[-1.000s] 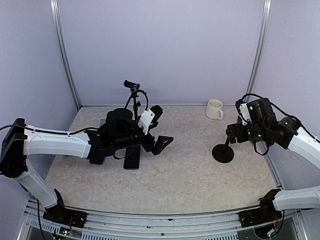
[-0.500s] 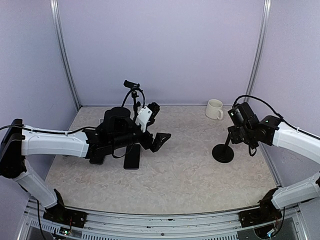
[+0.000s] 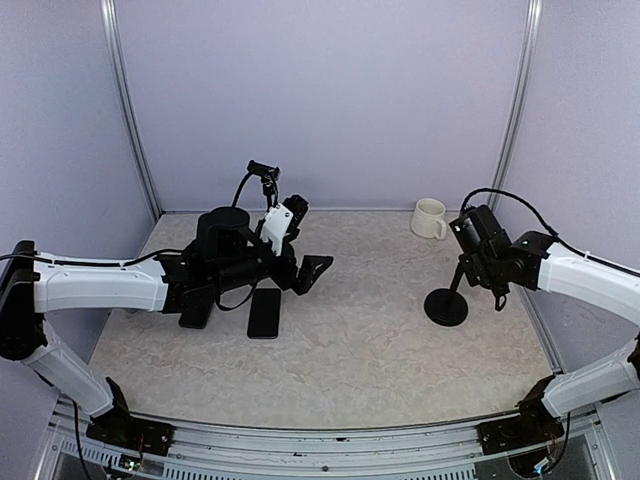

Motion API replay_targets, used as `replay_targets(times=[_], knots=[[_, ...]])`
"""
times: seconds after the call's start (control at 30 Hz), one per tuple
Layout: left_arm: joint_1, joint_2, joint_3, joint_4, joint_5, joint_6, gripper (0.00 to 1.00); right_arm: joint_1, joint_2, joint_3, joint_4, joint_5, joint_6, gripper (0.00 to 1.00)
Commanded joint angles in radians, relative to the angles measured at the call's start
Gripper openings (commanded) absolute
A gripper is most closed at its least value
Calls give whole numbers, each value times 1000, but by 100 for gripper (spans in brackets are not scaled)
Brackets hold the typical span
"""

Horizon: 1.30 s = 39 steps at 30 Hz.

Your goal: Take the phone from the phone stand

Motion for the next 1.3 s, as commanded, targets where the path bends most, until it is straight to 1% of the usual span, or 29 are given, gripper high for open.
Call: replay_targets(times=[0.0, 0.13, 0.17, 0.53, 0.8, 1.1, 1.27], knots=[[10, -28, -20, 2, -11, 11, 99, 12, 20, 17, 43, 2, -41, 12], [13, -33, -26, 3, -13, 9, 99, 22, 31, 20, 64, 4, -71, 1], [15, -34, -27, 4, -13, 9, 99, 26, 32, 22, 72, 3, -81, 0], [16, -55, -61, 16, -22, -3, 99, 111, 80, 125, 147, 40, -169, 0], [17, -79, -107, 28, -39, -15, 99, 201, 180, 244, 207, 57, -205, 0], [15, -85, -203, 96, -37, -62, 99, 317, 333, 372, 242, 89, -189, 0], [12, -78, -254, 128, -39, -87, 99, 357, 382, 393, 244, 107, -152, 0]])
